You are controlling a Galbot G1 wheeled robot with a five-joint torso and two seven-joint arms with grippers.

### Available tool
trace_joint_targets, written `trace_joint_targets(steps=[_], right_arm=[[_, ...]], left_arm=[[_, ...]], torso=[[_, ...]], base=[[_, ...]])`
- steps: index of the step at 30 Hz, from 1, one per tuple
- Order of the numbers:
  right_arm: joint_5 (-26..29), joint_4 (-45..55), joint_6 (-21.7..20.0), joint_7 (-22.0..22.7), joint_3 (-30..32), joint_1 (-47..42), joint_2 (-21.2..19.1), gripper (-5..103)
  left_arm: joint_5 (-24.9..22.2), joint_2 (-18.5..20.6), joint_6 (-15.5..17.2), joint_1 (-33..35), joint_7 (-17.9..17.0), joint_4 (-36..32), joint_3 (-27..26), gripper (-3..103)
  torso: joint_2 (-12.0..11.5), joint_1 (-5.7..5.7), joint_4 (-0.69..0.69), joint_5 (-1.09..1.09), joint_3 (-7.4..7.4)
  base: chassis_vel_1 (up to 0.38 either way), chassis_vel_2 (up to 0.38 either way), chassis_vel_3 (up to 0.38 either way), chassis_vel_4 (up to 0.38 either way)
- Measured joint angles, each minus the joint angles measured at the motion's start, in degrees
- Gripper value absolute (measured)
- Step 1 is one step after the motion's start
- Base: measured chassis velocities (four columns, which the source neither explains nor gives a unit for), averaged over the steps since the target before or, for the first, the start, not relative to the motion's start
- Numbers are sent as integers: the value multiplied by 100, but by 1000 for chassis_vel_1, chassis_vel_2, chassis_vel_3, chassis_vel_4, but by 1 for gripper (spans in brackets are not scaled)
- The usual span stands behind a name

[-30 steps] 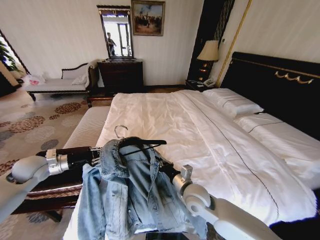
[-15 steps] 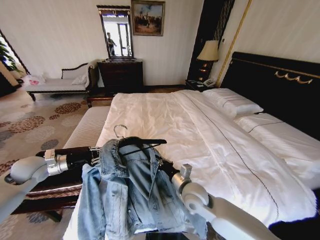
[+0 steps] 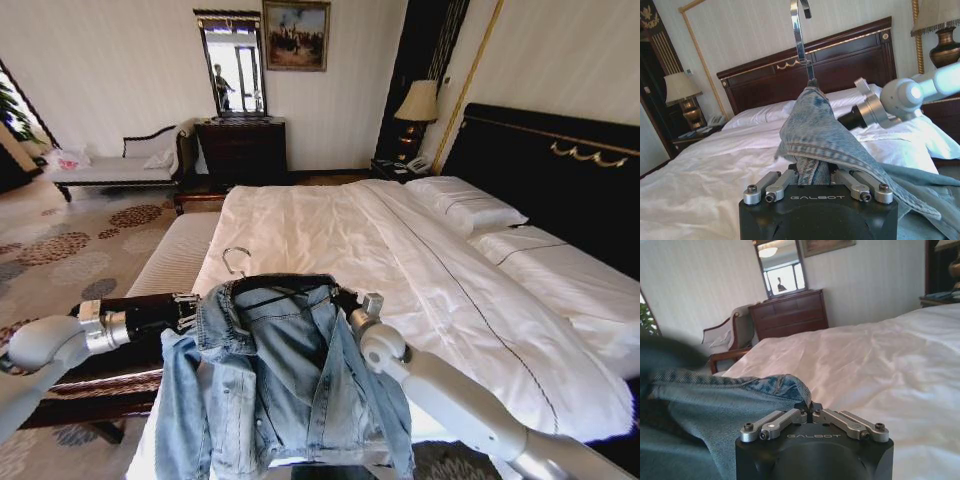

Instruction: Pick up the clothes from the bed and hang them on the clothes hanger.

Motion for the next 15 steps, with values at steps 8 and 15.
trace_joint_targets(steps=[8,15], right_arm=[[-8,43,-3,-3,303,282,-160,0],[-45,475,20,3,565,209,-410,0]], left_arm=[[25,-41,-32,93,38,60,-65,21],[46,-39,-54,123,56,133,-93,21]], torso=[[0,0,1,0,0],[0,0,2,0,0]], base=[[0,0,0,0],[0,0,0,0]])
